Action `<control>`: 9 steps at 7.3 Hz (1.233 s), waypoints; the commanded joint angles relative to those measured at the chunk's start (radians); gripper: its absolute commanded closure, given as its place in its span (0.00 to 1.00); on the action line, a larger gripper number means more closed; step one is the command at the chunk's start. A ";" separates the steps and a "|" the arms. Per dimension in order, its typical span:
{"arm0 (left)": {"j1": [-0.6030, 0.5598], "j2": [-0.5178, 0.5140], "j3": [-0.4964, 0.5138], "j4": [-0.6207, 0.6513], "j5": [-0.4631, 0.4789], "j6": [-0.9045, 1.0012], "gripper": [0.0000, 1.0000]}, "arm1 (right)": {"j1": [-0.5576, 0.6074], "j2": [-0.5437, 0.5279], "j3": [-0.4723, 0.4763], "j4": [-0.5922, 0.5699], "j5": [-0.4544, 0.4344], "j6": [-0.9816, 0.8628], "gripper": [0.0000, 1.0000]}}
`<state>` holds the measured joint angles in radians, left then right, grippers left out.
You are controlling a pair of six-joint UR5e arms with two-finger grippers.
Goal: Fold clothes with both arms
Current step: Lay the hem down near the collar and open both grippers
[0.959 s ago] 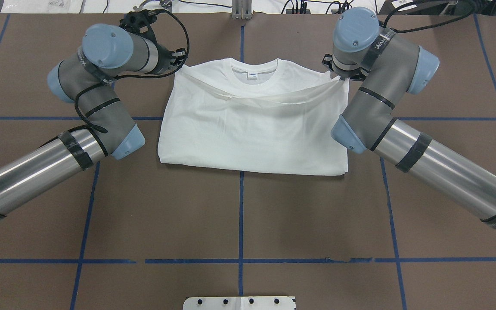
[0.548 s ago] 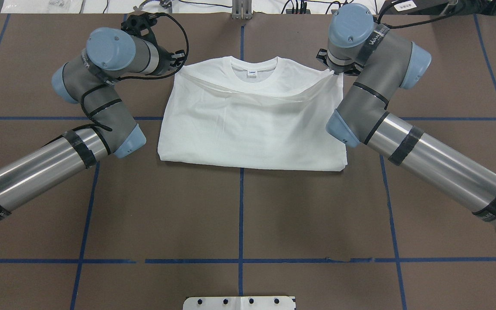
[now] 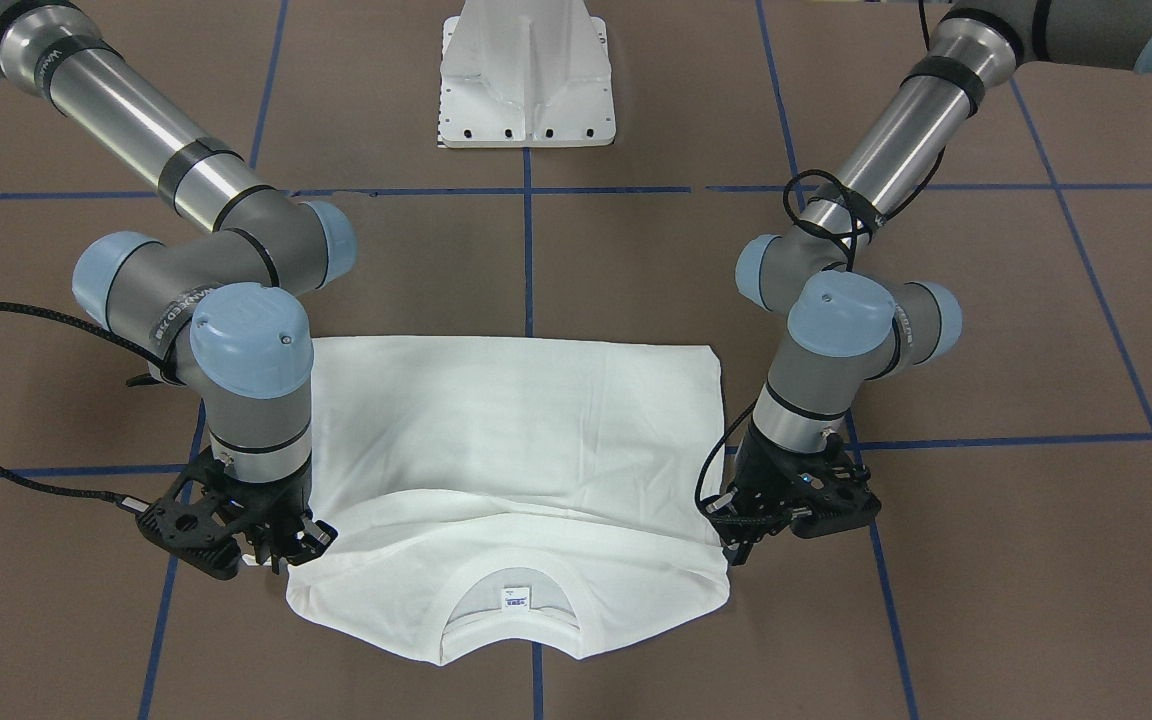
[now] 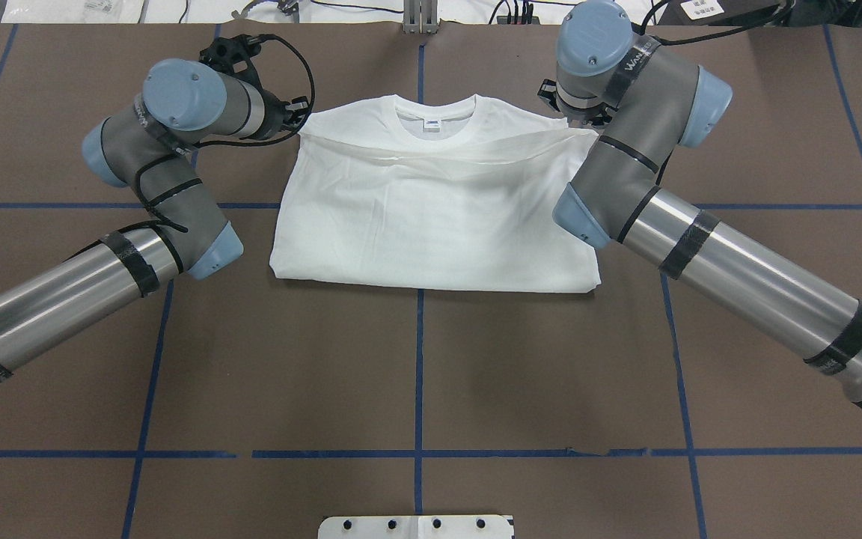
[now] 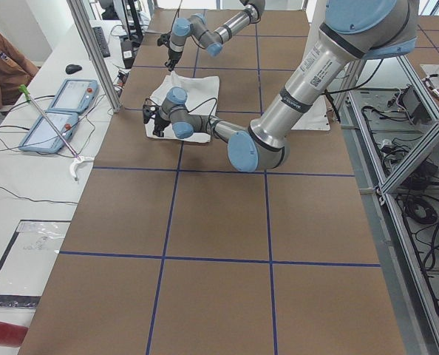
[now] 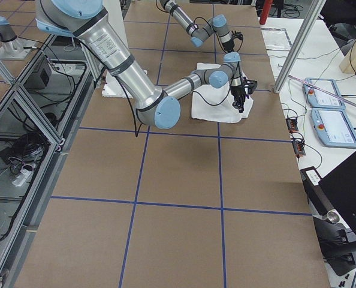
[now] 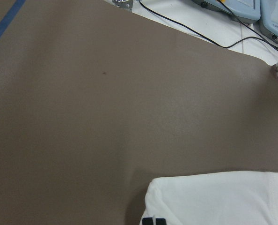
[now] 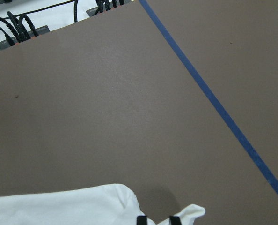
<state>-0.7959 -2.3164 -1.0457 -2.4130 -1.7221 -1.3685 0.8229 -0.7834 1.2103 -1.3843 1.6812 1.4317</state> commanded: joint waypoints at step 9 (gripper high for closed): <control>-0.005 0.055 -0.008 -0.060 -0.001 0.005 0.39 | -0.238 -0.425 0.542 0.004 0.013 0.525 0.26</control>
<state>-0.8021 -2.2627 -1.0539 -2.4727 -1.7227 -1.3649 0.6349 -1.1903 1.7537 -1.3814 1.7278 1.8940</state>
